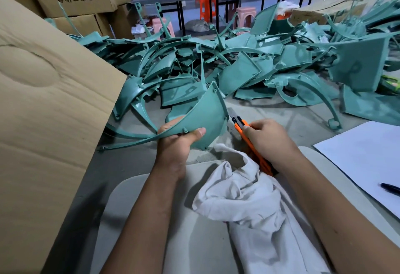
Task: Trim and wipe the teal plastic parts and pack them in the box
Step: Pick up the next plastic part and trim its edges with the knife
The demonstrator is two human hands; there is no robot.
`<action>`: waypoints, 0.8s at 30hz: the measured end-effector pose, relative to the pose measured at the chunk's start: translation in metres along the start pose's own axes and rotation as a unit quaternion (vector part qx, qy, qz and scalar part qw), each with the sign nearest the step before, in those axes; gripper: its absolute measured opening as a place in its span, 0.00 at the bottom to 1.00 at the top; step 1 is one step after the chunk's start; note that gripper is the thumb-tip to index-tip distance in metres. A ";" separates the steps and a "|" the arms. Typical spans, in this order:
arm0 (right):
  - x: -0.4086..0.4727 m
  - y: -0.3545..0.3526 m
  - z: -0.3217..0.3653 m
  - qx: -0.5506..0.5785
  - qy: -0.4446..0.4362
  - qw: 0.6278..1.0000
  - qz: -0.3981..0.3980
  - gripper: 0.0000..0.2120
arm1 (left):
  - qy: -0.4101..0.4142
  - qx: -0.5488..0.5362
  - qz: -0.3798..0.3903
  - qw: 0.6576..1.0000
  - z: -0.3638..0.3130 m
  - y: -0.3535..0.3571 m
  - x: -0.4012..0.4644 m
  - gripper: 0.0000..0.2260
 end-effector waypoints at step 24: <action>-0.033 0.000 0.043 0.269 -0.210 0.936 -0.082 0.11 | 0.182 0.208 0.092 0.957 -0.035 0.055 -0.022 0.27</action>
Point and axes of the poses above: each hand's wrist, its own x-axis towards the middle knuckle, its own y-axis out of the palm, z = x × y, the point moved 9 cm from there along x, towards the middle knuckle, and after that the axes turned 12 degrees about z, right-handed, at the moved point
